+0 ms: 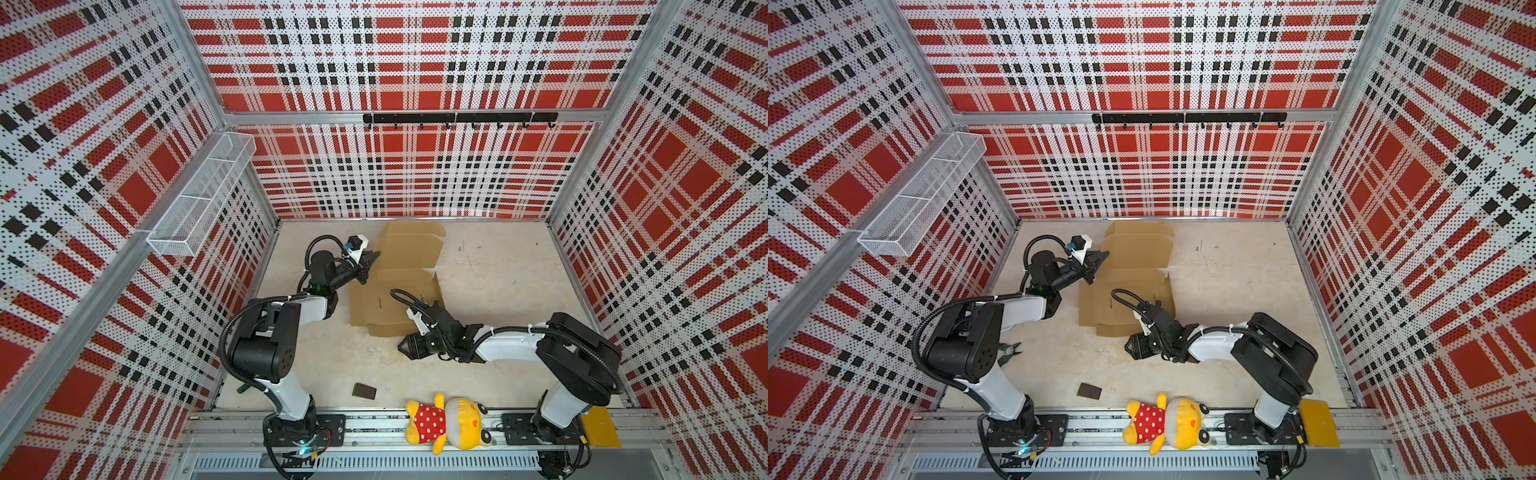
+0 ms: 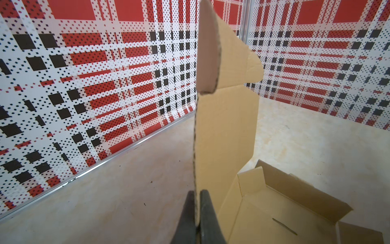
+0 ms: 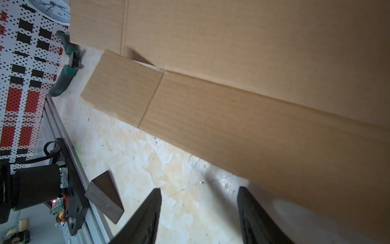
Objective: Fold the paper box
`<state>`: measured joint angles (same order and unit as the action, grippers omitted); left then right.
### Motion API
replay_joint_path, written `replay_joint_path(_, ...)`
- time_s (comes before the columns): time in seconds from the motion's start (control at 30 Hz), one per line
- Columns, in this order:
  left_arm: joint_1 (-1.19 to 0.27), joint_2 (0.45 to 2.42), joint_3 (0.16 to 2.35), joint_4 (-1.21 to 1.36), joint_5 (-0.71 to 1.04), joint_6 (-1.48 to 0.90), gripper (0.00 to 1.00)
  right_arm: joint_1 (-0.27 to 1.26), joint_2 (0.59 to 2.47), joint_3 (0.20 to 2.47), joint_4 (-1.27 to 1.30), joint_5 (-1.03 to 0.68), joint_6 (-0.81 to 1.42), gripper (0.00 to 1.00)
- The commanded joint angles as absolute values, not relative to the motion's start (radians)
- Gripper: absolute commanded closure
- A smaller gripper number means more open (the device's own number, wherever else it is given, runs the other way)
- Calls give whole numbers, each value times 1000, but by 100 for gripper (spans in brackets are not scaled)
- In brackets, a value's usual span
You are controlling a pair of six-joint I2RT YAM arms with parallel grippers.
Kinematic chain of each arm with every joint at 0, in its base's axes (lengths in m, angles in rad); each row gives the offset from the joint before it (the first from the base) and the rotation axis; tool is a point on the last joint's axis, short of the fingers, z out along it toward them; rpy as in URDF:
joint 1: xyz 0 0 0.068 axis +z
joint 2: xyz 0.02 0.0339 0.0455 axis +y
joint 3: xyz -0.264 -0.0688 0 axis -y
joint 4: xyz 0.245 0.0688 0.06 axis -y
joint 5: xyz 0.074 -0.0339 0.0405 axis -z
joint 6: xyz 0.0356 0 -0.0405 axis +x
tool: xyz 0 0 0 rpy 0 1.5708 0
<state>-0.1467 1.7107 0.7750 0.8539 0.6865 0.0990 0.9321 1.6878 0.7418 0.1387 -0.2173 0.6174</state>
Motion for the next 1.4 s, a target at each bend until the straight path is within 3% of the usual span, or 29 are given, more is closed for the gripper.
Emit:
replay_joint_path(0.0,-148,1720,795,860,680,109,100,931,1693,766,172,-160,619,40)
replay_joint_path(0.17,-149,1706,787,863,698,106,100,912,1671,787,189,-45,607,40)
replay_joint_path(1.03,-165,1723,775,899,722,109,100,821,1791,957,116,-133,508,40)
replay_joint_path(1.37,-184,1706,762,884,747,170,100,800,1698,923,46,-109,474,40)
